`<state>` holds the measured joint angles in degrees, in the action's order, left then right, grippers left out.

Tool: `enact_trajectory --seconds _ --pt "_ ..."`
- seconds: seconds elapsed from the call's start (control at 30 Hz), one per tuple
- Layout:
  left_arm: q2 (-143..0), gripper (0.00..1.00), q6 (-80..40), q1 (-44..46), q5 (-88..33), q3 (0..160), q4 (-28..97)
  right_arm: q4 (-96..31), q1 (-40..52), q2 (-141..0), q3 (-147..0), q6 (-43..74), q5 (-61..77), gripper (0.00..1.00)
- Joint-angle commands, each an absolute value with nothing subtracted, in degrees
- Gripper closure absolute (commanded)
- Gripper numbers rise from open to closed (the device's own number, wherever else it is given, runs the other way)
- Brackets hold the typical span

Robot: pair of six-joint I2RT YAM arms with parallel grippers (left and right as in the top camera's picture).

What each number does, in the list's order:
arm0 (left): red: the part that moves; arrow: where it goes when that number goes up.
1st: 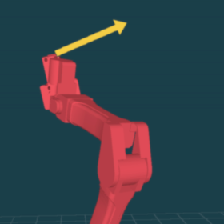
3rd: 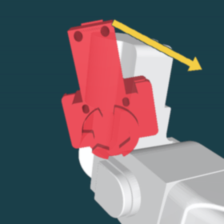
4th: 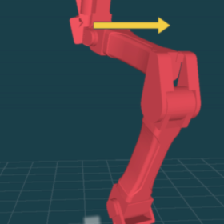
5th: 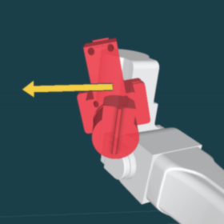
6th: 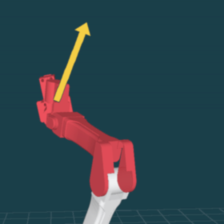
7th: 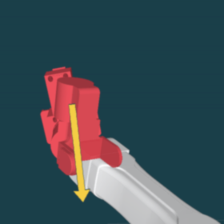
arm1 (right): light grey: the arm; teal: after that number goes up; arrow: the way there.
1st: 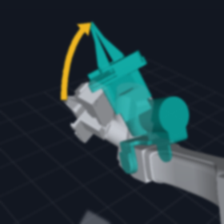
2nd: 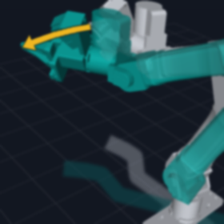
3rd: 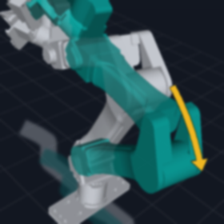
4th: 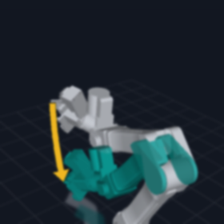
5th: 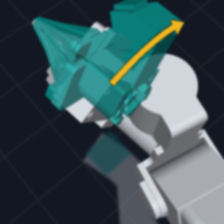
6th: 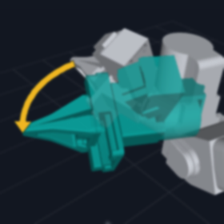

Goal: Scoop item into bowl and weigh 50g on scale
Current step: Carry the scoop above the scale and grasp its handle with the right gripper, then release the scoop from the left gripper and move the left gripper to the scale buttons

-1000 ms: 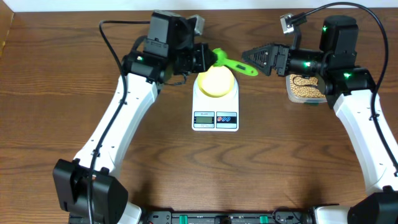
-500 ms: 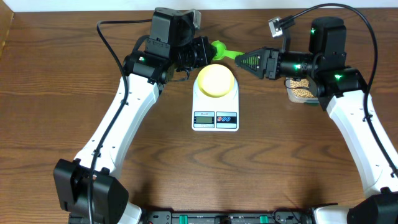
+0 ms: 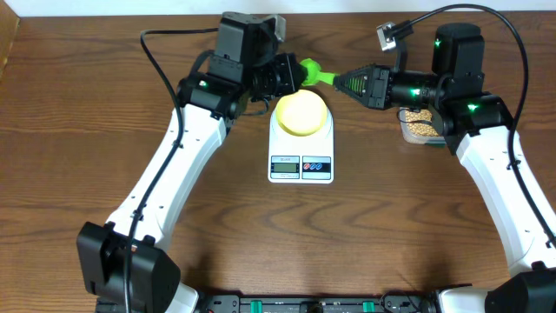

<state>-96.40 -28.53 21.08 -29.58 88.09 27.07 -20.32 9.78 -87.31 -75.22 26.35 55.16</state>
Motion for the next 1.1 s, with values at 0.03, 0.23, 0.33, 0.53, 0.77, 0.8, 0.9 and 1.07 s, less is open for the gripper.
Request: enact_trajectory --seconds 0.03,0.23,0.33,0.53,0.77,0.8,0.9,1.07 --pt "-96.4 0.93 -28.5 21.2 -28.8 88.3 27.3 -20.3 10.2 -86.5 -75.7 26.2 54.9 0.99" --pt "-96.4 0.92 -28.0 21.2 -28.8 88.3 27.3 -20.3 10.2 -86.5 -75.7 26.1 54.7 0.99" --pt "-96.4 0.83 -25.1 21.2 -28.8 88.3 27.3 -20.4 10.2 -86.5 -75.7 26.2 53.8 0.99" --pt "-96.0 0.66 -22.7 21.2 -28.8 88.3 27.3 -23.5 10.2 -86.5 -75.7 27.4 45.7 0.99" --pt "-91.6 0.63 -16.0 22.0 -20.5 88.3 31.8 -30.3 10.0 -86.5 -76.6 26.0 29.5 0.99" --pt "-90.6 0.63 -14.5 22.4 -18.0 88.3 34.2 -32.1 9.8 -86.5 -77.5 25.4 27.0 0.99" --pt "-88.8 0.63 -11.0 24.1 -13.7 88.3 41.0 -39.0 9.7 -86.5 -81.4 23.4 18.5 0.99" --pt "-88.5 0.63 -7.5 28.0 -13.7 88.0 52.0 -49.7 9.7 -86.5 -88.1 22.9 4.8 0.99"
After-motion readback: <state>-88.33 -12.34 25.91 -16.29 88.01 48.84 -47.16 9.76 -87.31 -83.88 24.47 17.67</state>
